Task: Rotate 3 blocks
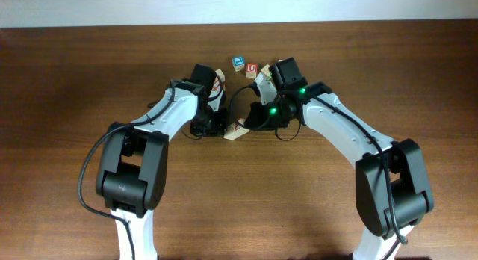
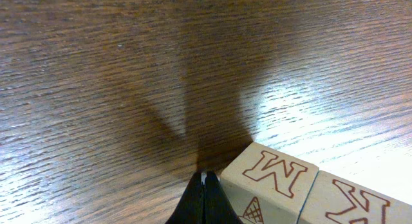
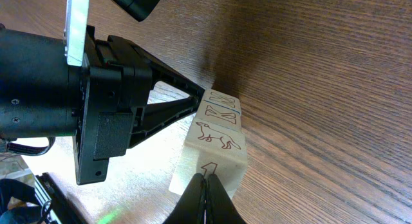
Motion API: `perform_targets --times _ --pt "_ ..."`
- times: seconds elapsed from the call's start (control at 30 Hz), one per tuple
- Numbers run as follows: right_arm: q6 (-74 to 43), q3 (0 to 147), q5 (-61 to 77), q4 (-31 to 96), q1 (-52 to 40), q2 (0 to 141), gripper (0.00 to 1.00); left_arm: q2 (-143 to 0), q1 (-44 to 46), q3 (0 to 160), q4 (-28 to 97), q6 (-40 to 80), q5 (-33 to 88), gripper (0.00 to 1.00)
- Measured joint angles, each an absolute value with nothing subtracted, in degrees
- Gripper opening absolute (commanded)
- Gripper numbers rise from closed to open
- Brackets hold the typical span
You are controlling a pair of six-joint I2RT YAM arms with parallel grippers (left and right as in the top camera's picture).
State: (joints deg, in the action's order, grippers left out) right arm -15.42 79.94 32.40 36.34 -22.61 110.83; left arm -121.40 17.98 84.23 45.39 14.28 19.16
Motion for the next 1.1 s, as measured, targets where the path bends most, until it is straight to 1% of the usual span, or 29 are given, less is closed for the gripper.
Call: perform_targets --times 0.3,0.47,0.63,0.67,0.73,0.77,0.8,0.87,0.97,1.0,1.03,1.1 --pt "-16.97 80.44 32.45 35.59 -23.53 110.83 0.04 -121.4 17.98 84.23 46.24 14.31 19.25 0.0" --pt "-18.0 80.79 33.5 35.22 -24.97 110.83 0.04 -121.4 19.16 84.23 46.26 14.31 22.39 0.0" --pt "-18.22 80.79 33.36 35.24 -24.97 110.83 0.04 -121.4 19.09 84.23 46.26 14.31 22.52 0.0" --pt "-18.28 80.79 33.26 35.24 -24.97 110.83 0.04 -121.4 18.59 84.23 46.26 14.31 22.35 0.0" --pt "-18.24 80.79 33.26 35.2 -24.97 110.83 0.05 -121.4 14.26 84.33 46.7 14.31 22.04 0.0" --pt "-18.26 80.79 33.23 35.05 -24.97 110.83 0.06 -121.43 12.25 84.97 47.88 14.31 22.06 0.0" --pt "-18.24 80.79 33.23 34.81 -24.97 110.83 0.09 -121.43 9.54 86.24 48.88 14.31 21.96 0.0" --pt "-18.33 81.23 33.04 35.09 -25.04 110.83 0.11 -121.43 5.39 89.65 50.22 14.28 21.76 0.0" --pt "-18.44 82.89 31.79 36.97 -25.12 110.85 0.11 -121.43 4.16 90.35 51.13 14.28 20.32 0.0" --pt "-18.46 83.42 31.64 37.34 -25.12 110.85 0.13 -121.43 4.21 90.35 51.31 14.28 19.68 0.0" --pt "-18.48 84.18 31.46 37.71 -25.12 110.85 0.17 -121.43 4.27 90.35 51.44 14.28 19.16 0.0" --pt "-18.2 85.84 31.51 39.09 -25.12 110.85 0.27 -121.43 4.27 90.35 51.42 14.28 18.59 0.0"
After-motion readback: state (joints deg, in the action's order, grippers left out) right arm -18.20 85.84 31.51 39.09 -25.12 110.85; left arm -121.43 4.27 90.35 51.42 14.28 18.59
